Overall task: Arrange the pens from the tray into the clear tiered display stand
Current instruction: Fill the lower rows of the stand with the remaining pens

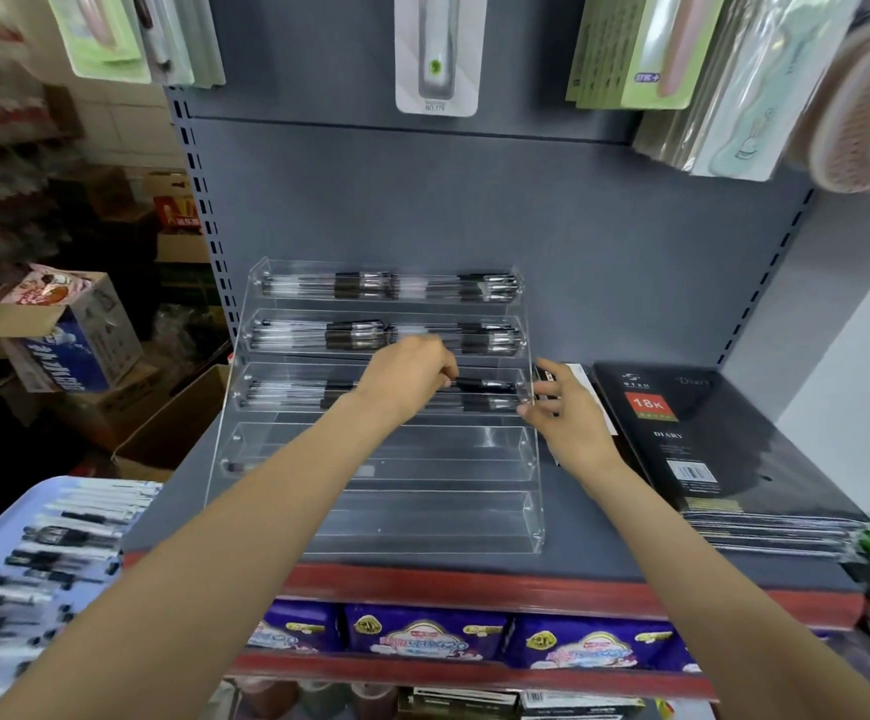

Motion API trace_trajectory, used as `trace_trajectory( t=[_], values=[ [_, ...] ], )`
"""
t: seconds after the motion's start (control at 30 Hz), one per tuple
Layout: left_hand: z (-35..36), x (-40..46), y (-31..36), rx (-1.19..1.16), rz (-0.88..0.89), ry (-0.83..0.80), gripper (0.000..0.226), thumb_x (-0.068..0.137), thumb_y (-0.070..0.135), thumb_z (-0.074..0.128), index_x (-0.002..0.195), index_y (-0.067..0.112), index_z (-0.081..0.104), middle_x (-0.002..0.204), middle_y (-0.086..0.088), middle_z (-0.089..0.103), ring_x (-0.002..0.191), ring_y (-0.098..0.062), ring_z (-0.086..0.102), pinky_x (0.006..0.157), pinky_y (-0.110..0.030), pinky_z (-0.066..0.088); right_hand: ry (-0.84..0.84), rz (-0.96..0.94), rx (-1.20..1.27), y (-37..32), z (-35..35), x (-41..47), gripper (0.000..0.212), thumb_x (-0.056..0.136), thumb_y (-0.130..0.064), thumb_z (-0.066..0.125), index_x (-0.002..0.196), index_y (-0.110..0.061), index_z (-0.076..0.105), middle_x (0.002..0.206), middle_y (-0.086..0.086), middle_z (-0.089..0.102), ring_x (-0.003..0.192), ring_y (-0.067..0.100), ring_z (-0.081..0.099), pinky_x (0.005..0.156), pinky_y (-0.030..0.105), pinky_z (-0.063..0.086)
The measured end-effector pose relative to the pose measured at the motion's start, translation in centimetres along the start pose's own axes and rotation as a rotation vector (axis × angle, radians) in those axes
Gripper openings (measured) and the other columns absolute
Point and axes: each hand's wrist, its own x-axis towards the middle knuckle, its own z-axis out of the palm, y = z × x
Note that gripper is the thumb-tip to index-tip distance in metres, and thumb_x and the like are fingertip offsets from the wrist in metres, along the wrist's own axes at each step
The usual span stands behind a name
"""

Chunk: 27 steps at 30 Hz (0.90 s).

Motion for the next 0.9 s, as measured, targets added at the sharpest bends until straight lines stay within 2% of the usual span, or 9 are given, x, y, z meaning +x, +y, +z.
trace_trajectory(
  t=[0.13, 0.4, 0.7, 0.77, 0.83, 0.9],
  values=[
    [-0.1, -0.1, -0.5, 0.016, -0.002, -0.017, 0.024, 0.093, 0.016, 0.056, 0.115, 0.017, 0.065, 0.121, -0.005, 0.058, 0.109, -0.024, 0.057, 0.089, -0.038, 0.049, 0.026, -0.008, -0.007, 0.1, 0.1, 0.1, 0.054, 0.090, -0.002, 0.057, 0.139, -0.015, 0.038, 0.111, 0.001, 0.054, 0.089, 0.010, 0.053, 0.083, 0.024, 0.042],
    [-0.5, -0.3, -1.5, 0.020, -0.045, -0.024, 0.020, 0.090, 0.012, 0.058, 0.105, 0.018, 0.069, 0.111, -0.006, 0.068, 0.101, -0.025, 0.063, 0.087, -0.038, 0.051, 0.031, -0.016, -0.021, 0.1, 0.1, 0.0, 0.049, 0.090, -0.003, 0.057, 0.136, -0.014, 0.043, 0.113, 0.000, 0.056, 0.090, 0.012, 0.056, 0.084, 0.026, 0.046],
    [0.0, 0.0, -0.9, -0.050, -0.042, -0.019, 0.019, 0.091, 0.014, 0.057, 0.107, 0.019, 0.068, 0.111, -0.004, 0.067, 0.101, -0.023, 0.062, 0.088, -0.037, 0.051, 0.040, -0.012, -0.150, -0.4, 0.1, -0.2, 0.050, 0.090, -0.007, 0.059, 0.137, -0.010, 0.042, 0.125, 0.010, 0.057, 0.094, 0.013, 0.054, 0.086, 0.021, 0.043],
    [-0.3, -0.4, -1.1, -0.137, -0.063, 0.029, 0.019, 0.091, 0.017, 0.059, 0.107, 0.018, 0.068, 0.107, -0.003, 0.069, 0.097, -0.019, 0.062, 0.088, -0.036, 0.051, 0.089, -0.048, -0.231, -0.8, 0.5, -0.5, 0.050, 0.090, -0.010, 0.059, 0.137, -0.011, 0.042, 0.127, 0.009, 0.054, 0.101, 0.015, 0.054, 0.089, 0.020, 0.039],
    [-0.8, -1.3, -1.5, -0.261, -0.079, 0.097, 0.018, 0.089, 0.019, 0.061, 0.106, 0.016, 0.068, 0.103, -0.002, 0.070, 0.089, -0.013, 0.060, 0.087, -0.033, 0.051, 0.178, -0.144, -0.348, -1.5, 1.1, -1.1, 0.049, 0.090, -0.012, 0.058, 0.137, -0.014, 0.042, 0.130, 0.007, 0.049, 0.117, 0.018, 0.049, 0.097, 0.021, 0.034],
    [-1.4, -2.6, -2.2, -0.340, -0.079, 0.150, 0.016, 0.088, 0.019, 0.062, 0.103, 0.016, 0.069, 0.100, 0.000, 0.069, 0.088, -0.011, 0.060, 0.087, -0.033, 0.051, 0.218, -0.247, -0.388, -3.0, 2.1, -1.7, 0.047, 0.091, -0.013, 0.056, 0.136, -0.016, 0.042, 0.131, 0.005, 0.046, 0.122, 0.018, 0.044, 0.100, 0.021, 0.031]
  ],
)
